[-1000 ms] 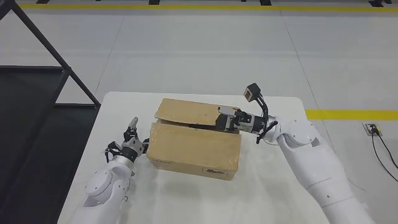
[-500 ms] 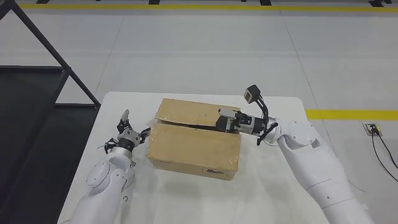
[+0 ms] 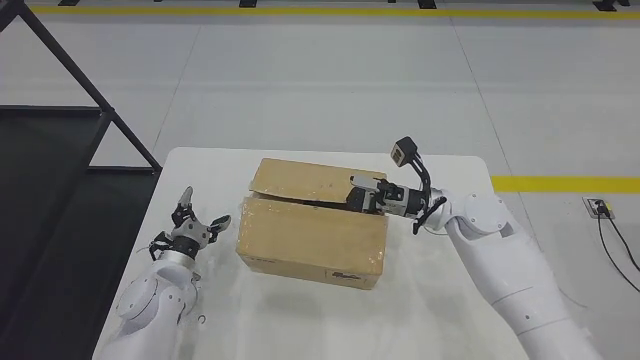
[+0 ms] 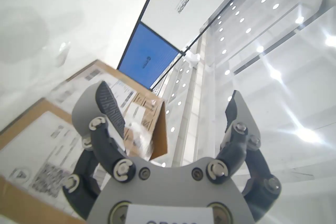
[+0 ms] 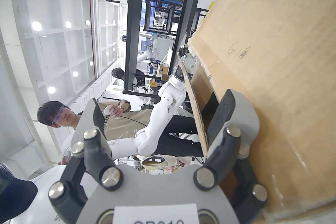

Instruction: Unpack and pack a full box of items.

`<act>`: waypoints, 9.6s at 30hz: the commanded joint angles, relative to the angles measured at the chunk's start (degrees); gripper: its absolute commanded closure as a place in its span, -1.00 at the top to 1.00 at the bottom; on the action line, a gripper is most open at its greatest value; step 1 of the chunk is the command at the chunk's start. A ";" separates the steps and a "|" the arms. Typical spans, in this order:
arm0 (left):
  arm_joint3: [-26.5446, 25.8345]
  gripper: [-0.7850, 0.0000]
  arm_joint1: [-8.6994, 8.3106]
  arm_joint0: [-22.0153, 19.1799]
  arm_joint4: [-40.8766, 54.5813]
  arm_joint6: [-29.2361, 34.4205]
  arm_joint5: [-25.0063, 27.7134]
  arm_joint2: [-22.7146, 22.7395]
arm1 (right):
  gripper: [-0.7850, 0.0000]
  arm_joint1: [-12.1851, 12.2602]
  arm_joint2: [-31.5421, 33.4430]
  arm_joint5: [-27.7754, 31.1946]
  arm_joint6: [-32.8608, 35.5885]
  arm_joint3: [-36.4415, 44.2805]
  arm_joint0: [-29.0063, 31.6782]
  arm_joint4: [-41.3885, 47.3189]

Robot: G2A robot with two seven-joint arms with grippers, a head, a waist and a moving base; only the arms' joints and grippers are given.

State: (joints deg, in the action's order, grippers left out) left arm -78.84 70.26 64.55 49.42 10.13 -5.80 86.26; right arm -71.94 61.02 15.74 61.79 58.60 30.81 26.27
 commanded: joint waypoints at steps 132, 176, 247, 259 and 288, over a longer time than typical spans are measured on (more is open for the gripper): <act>-7.03 1.00 4.88 -3.10 -3.58 -14.87 18.53 0.09 | 1.00 -1.56 -0.36 -6.99 -6.59 -1.39 1.10 -0.04; -18.85 1.00 6.61 -1.83 -23.79 -12.69 18.08 -7.74 | 1.00 -1.98 0.62 -5.98 -5.59 -3.29 0.87 -0.33; -17.57 1.00 8.95 -1.95 -35.29 -6.51 15.44 -12.90 | 1.00 -0.03 4.21 -11.90 -4.45 5.18 5.72 -3.76; -16.75 1.00 9.22 -3.01 -37.96 -3.65 12.25 -15.11 | 1.00 -0.03 4.21 -11.90 -4.45 5.18 5.72 -3.76; -22.12 1.00 9.45 -0.87 -34.19 -2.84 13.30 -10.75 | 1.00 0.03 4.32 -11.75 -6.02 6.39 6.49 -4.38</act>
State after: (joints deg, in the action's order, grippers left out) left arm -100.37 79.81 63.24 14.74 7.21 7.43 74.53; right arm -71.95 65.27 3.93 56.73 64.31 36.90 22.25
